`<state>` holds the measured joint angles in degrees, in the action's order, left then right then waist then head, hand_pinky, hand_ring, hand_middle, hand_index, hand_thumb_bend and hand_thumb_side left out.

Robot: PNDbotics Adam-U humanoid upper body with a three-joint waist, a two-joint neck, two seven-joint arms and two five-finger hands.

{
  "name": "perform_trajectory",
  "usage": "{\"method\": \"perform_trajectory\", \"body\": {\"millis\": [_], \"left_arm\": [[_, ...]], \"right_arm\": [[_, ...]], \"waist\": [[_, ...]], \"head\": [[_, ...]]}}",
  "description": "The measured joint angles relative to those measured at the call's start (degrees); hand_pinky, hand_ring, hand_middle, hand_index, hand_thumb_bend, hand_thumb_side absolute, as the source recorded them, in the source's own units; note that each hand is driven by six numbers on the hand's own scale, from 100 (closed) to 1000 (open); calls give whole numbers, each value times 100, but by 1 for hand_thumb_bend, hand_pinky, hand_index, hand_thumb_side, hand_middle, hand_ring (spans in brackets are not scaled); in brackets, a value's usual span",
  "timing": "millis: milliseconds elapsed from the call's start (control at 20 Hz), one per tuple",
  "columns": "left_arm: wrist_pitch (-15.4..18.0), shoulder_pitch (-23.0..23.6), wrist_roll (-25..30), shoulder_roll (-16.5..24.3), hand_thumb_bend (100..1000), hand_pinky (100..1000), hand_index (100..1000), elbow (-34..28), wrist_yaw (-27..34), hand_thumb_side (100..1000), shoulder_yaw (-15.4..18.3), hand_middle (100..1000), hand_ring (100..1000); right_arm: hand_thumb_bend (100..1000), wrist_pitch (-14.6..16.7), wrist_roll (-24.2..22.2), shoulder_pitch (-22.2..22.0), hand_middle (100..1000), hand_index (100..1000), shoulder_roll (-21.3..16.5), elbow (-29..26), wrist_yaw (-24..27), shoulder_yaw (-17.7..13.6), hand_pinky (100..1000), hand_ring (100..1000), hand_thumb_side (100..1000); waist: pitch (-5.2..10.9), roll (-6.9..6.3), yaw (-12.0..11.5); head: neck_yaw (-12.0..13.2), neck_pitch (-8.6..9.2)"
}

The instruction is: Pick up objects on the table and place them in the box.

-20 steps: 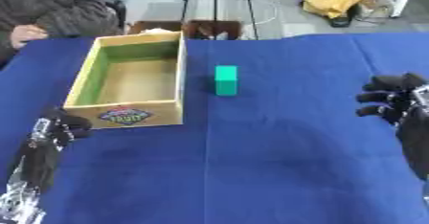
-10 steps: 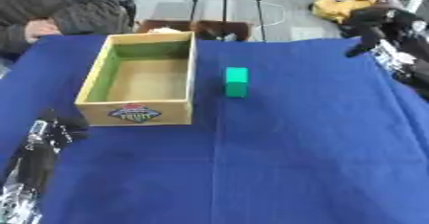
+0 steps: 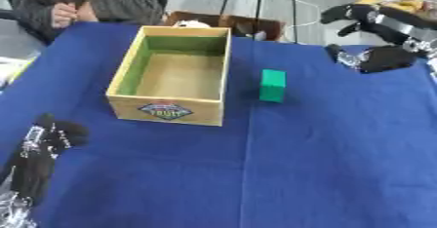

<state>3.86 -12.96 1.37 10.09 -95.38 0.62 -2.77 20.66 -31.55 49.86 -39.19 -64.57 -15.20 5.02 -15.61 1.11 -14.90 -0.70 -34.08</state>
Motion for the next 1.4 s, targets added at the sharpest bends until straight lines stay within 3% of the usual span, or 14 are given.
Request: {"method": "perform_trajectory", "body": {"millis": [200, 500, 800, 1400], "left_arm": [[1, -25, 36, 1, 363, 678, 616, 0, 0, 1000, -32, 591, 683], [8, -64, 74, 1, 363, 679, 615, -1, 2, 1000, -64, 590, 683], [2, -71, 96, -1, 365, 679, 615, -1, 3, 1000, -88, 590, 683], [7, -73, 106, -8, 368, 679, 614, -1, 3, 1000, -91, 589, 683]], "right_arm": [[208, 250, 102, 149, 945, 914, 135, 534, -608, -57, 855, 1000, 429], [245, 464, 181, 238, 939, 918, 399, 945, -1114, -73, 851, 1000, 486], [321, 602, 136, 283, 924, 923, 647, 1121, -1296, -25, 841, 990, 534], [280, 733, 23, 344, 905, 922, 1032, 1310, -1530, 84, 828, 967, 547]], "waist": [[-7, 32, -150], [-33, 6, -217], [-70, 4, -225], [-98, -26, -260]], "head": [[-55, 46], [-136, 48], [-178, 48], [-240, 47]]}}
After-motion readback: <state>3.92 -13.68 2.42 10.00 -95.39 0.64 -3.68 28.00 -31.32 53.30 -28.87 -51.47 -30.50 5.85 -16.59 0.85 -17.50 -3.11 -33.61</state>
